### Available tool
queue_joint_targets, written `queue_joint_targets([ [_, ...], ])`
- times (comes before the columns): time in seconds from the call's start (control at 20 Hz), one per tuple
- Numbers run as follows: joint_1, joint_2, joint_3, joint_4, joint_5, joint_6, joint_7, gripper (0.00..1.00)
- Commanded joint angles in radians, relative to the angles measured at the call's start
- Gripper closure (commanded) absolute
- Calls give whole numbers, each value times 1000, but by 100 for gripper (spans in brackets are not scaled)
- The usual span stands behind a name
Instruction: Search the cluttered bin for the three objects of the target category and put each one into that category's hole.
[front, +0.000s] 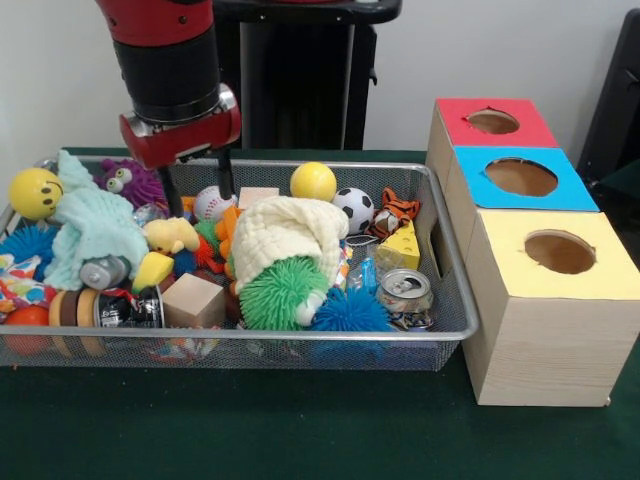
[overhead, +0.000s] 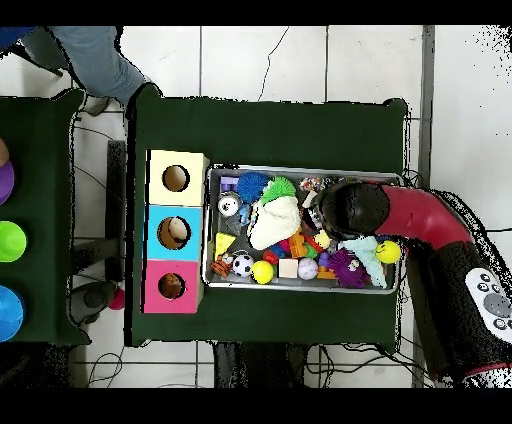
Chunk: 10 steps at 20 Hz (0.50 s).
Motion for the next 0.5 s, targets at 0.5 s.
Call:
queue_joint_targets([
  [0.5, 120, 122, -181, -105, -251, -57, 117, 0],
])
